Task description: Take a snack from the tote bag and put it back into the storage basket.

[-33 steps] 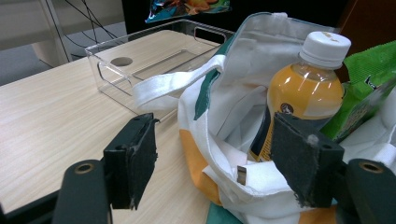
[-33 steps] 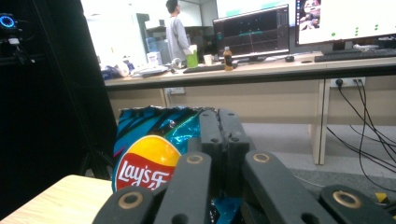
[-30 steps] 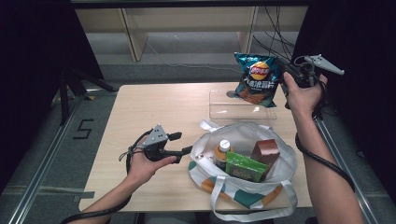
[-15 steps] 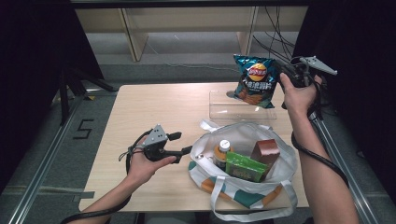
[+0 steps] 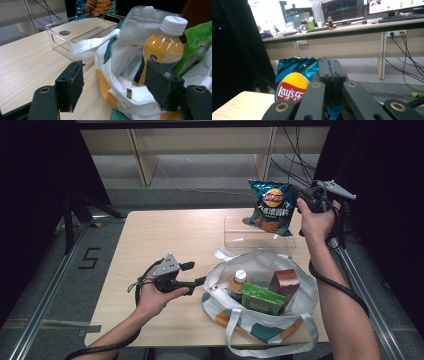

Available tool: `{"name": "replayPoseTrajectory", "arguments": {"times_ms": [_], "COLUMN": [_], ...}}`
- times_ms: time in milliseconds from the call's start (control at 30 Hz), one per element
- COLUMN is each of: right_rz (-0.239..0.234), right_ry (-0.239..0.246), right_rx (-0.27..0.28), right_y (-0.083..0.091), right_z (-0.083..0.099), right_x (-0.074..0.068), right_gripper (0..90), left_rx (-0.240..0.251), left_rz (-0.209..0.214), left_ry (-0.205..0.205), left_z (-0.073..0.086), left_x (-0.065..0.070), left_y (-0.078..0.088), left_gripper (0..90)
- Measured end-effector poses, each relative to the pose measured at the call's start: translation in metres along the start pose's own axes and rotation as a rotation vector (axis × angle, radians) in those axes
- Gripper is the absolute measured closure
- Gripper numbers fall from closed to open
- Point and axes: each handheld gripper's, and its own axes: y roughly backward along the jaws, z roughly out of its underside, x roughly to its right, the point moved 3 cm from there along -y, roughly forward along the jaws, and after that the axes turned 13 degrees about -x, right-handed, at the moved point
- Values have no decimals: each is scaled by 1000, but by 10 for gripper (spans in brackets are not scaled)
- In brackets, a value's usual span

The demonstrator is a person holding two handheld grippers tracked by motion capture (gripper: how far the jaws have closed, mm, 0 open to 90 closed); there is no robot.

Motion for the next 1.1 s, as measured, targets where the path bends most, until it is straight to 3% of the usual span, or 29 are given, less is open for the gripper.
{"name": "replayPoseTrajectory", "arguments": {"times_ms": [67, 133, 633, 767, 800, 967, 1100], "right_rz": [-3, 1, 6, 15, 15, 14, 15], "right_ry": [14, -6, -17, -14, -33, -15, -35], "right_rx": [5, -9, -14, -37, -45, -49, -55], "right_y": [-2, -2, -16, -19, -21, -25, -29], "right_z": [0, 1, 4, 7, 9, 11, 15], "right_x": [1, 1, 5, 7, 6, 8, 10], "right_gripper": [900, 900, 900, 900, 900, 900, 900], "left_rx": [1, 1, 1, 3, 3, 3, 3], "left_rz": [0, 1, 3, 3, 3, 5, 4], "left_ry": [0, -1, 0, -2, -2, 0, -3], "left_z": [0, 0, 0, 0, 0, 0, 0], "left_x": [0, 0, 0, 0, 0, 0, 0], "left_y": [0, 0, 0, 1, 0, 0, 1], "left_gripper": [308, 308, 305, 305, 305, 305, 305]}}
